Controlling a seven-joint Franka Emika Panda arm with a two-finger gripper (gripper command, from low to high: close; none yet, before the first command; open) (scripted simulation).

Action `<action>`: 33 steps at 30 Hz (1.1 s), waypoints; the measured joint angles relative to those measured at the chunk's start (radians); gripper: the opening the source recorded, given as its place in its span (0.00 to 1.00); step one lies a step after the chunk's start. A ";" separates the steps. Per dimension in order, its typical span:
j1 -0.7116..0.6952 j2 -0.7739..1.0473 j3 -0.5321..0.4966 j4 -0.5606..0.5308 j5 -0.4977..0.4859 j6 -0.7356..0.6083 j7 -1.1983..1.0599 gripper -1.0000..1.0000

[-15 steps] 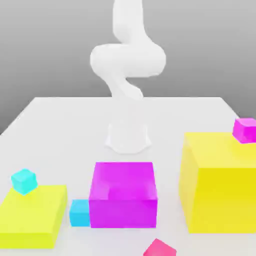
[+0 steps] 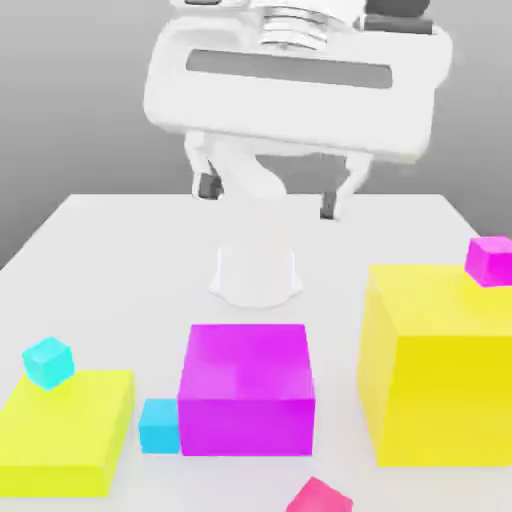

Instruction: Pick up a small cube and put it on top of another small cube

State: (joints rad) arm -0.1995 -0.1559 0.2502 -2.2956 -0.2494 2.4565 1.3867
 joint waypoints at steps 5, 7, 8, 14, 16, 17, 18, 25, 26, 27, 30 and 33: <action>0.001 0.177 0.010 0.000 -0.045 0.048 0.148 0.50; 0.009 0.244 0.009 -0.001 -0.049 0.070 0.198 0.50; 0.013 0.277 0.008 -0.001 -0.048 0.082 0.220 0.50; 0.030 0.460 0.019 -0.009 0.015 0.159 0.317 0.50; 0.037 0.522 0.018 -0.005 0.028 0.197 0.340 0.50; 0.047 0.558 0.007 0.001 0.018 0.222 0.352 0.50; 0.058 0.594 -0.008 0.009 0.004 0.250 0.365 0.50; 0.083 0.660 -0.038 0.023 -0.023 0.302 0.387 0.00; 0.088 0.674 -0.044 0.026 -0.029 0.312 0.392 0.00; 0.084 0.662 -0.038 0.023 -0.023 0.302 0.388 0.00; 0.054 0.570 0.001 0.002 0.024 0.232 0.354 0.00; 0.001 0.474 -0.022 -0.037 0.064 0.169 0.349 0.00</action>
State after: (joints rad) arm -0.1985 0.3179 0.2281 -2.3331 -0.1858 2.6256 1.7352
